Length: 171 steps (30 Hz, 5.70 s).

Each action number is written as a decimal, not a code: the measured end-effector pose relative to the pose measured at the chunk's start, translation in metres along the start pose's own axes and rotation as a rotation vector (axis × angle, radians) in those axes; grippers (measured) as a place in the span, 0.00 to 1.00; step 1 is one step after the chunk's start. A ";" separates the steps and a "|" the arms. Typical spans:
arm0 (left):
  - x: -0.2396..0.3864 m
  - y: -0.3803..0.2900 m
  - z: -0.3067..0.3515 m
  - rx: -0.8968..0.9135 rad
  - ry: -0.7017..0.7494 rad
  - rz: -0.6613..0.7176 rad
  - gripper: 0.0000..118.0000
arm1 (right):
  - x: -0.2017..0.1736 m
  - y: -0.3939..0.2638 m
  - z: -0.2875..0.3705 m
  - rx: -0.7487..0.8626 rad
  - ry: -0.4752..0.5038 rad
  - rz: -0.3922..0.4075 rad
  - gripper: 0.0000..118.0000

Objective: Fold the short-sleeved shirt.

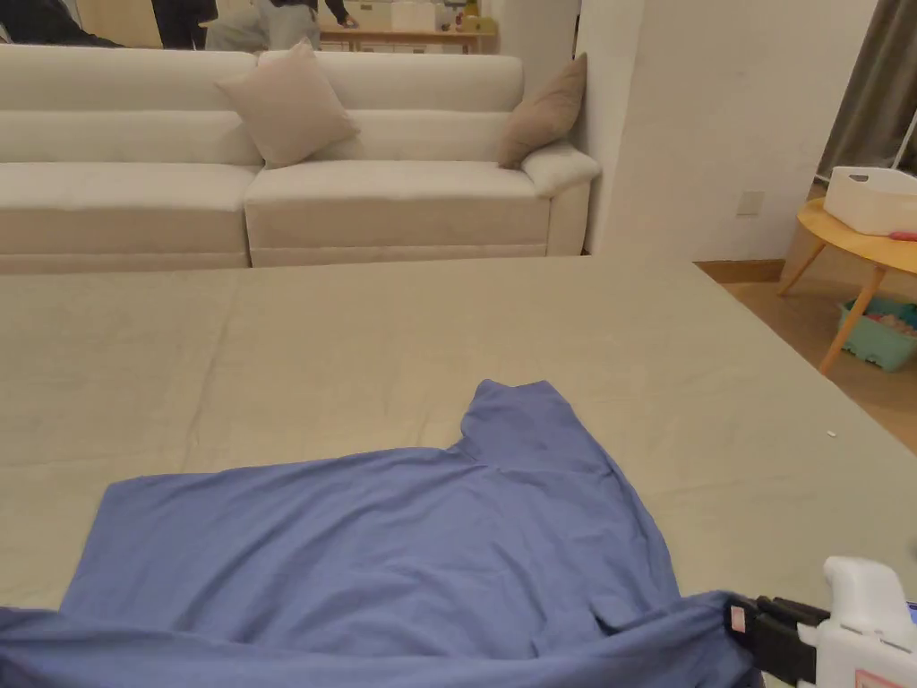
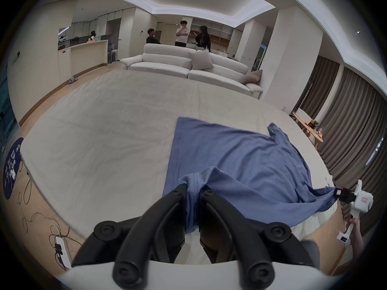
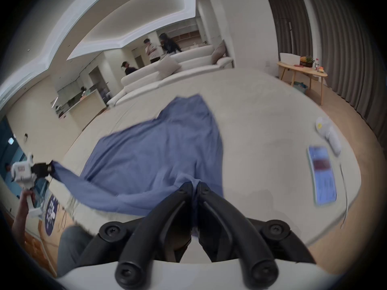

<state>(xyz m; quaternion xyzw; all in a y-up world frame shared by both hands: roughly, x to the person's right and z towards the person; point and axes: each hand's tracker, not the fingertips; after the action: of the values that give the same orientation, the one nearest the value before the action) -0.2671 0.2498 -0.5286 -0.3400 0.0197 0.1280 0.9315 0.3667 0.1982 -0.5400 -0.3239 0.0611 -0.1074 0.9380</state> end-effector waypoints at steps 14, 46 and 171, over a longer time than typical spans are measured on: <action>-0.019 0.024 -0.218 -0.318 0.172 -0.128 0.07 | 0.007 0.028 -0.196 -0.293 -0.176 0.059 0.04; -0.052 -0.013 -0.019 -0.135 -0.082 0.010 0.00 | -0.080 0.055 0.126 0.356 -0.052 0.035 0.00; -0.030 0.108 -0.250 -0.338 -0.016 -0.095 0.04 | -0.048 0.091 -0.092 -0.016 0.008 0.009 0.00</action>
<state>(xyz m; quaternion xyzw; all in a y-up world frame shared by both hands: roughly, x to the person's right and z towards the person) -0.3110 0.1629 -0.7854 -0.4914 -0.0254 0.0882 0.8661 0.3180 0.2255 -0.6661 -0.3305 0.0670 -0.1039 0.9357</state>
